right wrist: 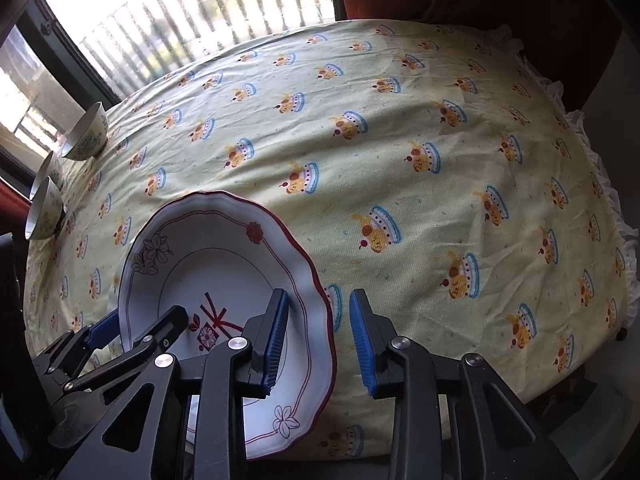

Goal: Organize plates and bowls
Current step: 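Lower the red-rimmed dish onto the stacked flowered plates with both grippers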

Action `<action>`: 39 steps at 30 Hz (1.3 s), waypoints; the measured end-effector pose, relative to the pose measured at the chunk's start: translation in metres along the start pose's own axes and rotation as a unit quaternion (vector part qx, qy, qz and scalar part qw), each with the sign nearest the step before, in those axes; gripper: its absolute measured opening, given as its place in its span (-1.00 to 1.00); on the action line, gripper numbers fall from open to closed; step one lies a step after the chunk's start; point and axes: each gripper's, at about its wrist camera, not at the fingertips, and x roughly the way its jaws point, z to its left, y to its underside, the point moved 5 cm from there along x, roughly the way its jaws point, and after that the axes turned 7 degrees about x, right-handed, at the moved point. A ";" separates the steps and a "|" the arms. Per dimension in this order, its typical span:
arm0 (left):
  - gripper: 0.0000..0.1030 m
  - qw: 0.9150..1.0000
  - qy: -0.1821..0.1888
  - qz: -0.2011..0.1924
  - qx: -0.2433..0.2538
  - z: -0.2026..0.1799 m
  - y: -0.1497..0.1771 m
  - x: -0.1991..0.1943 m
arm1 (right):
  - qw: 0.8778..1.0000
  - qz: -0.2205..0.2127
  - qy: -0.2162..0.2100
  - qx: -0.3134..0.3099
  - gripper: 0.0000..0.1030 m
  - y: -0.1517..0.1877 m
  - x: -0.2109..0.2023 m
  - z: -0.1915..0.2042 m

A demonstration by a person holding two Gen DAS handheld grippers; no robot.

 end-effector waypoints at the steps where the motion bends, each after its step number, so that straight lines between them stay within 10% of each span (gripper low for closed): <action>1: 0.22 1.000 -0.002 -0.001 -0.002 0.000 0.000 -0.001 | 1.000 -0.002 0.008 -0.010 -0.53 0.000 0.000 0.003; 39: 0.42 0.994 -0.102 0.009 -0.031 0.020 0.012 -0.006 | 0.992 0.016 0.012 -0.122 -0.35 0.005 0.025 0.048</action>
